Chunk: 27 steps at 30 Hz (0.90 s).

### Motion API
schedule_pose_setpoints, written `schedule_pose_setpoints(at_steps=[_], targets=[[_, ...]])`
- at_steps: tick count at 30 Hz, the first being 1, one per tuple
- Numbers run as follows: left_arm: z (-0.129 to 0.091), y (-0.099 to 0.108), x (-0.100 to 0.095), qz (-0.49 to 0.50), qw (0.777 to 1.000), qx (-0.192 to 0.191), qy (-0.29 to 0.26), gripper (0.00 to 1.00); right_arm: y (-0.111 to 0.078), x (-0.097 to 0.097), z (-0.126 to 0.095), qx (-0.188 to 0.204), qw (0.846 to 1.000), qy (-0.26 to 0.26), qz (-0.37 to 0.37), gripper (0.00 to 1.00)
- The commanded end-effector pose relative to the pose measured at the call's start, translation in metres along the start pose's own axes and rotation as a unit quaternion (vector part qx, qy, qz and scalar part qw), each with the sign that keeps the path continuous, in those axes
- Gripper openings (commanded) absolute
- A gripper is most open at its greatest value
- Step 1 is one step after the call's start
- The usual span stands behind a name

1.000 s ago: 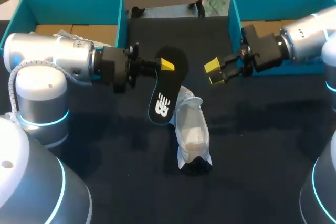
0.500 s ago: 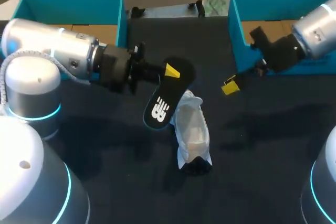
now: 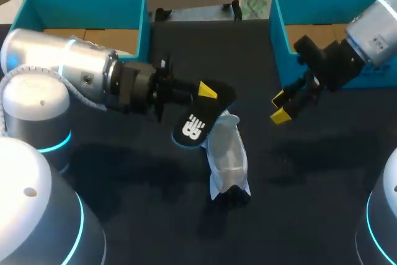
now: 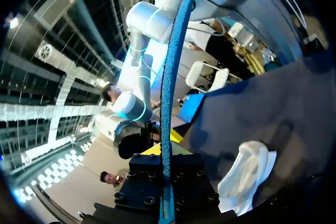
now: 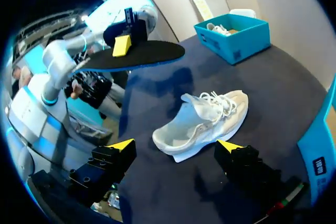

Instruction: Take the shoe out of the shoebox, open the shoe tongue, remove and reinsert the insole, then place the shoe into the shoebox

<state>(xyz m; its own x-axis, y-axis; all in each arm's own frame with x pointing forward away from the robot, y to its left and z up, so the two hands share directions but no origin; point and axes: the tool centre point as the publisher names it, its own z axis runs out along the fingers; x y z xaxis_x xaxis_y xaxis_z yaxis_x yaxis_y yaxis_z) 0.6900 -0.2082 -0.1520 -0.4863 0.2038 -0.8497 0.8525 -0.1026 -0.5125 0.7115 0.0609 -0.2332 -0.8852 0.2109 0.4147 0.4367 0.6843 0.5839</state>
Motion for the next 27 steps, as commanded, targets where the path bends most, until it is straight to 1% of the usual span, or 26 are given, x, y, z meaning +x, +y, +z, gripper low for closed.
schedule_pose_setpoints(at_steps=[1,2,13,14,16,17,18,19,21,22,27], targets=[[-0.001,-0.030,0.011,-0.125,0.991,0.027,-0.031,0.00,-0.013,0.016,0.002,0.061,0.996,-0.051,-0.040,1.00],[-0.004,-0.037,0.014,-0.115,0.993,0.020,-0.031,0.00,-0.013,0.016,0.002,0.061,0.996,-0.051,-0.040,1.00],[-0.004,-0.037,0.014,-0.115,0.993,0.020,-0.031,0.00,-0.013,0.016,0.002,0.061,0.996,-0.051,-0.040,1.00],[0.001,-0.036,0.018,-0.124,0.992,0.017,-0.035,0.00,-0.011,0.015,0.003,0.063,0.995,-0.056,-0.062,1.00],[0.005,-0.041,0.028,-0.134,0.990,0.030,-0.041,0.00,-0.012,0.016,0.009,0.089,0.991,-0.071,-0.072,1.00],[0.007,-0.043,0.033,-0.137,0.989,0.039,-0.042,0.00,-0.014,0.017,0.013,0.089,0.989,-0.077,-0.087,1.00],[0.008,-0.044,0.038,-0.142,0.988,0.040,-0.045,0.00,-0.017,0.018,0.017,0.090,0.989,-0.076,-0.092,1.00],[0.010,-0.045,0.043,-0.146,0.987,0.041,-0.047,0.00,-0.020,0.017,0.021,0.101,0.986,-0.083,-0.100,1.00],[0.012,-0.046,0.053,-0.164,0.984,0.041,-0.056,0.00,-0.027,0.015,0.030,0.099,0.986,-0.081,-0.106,1.00],[0.013,-0.047,0.057,-0.168,0.983,0.039,-0.057,0.00,-0.030,0.015,0.034,0.105,0.985,-0.086,-0.110,1.00],[0.018,-0.049,0.073,-0.197,0.977,0.042,-0.067,0.00,-0.038,0.017,0.052,0.114,0.981,-0.094,-0.127,1.00]])
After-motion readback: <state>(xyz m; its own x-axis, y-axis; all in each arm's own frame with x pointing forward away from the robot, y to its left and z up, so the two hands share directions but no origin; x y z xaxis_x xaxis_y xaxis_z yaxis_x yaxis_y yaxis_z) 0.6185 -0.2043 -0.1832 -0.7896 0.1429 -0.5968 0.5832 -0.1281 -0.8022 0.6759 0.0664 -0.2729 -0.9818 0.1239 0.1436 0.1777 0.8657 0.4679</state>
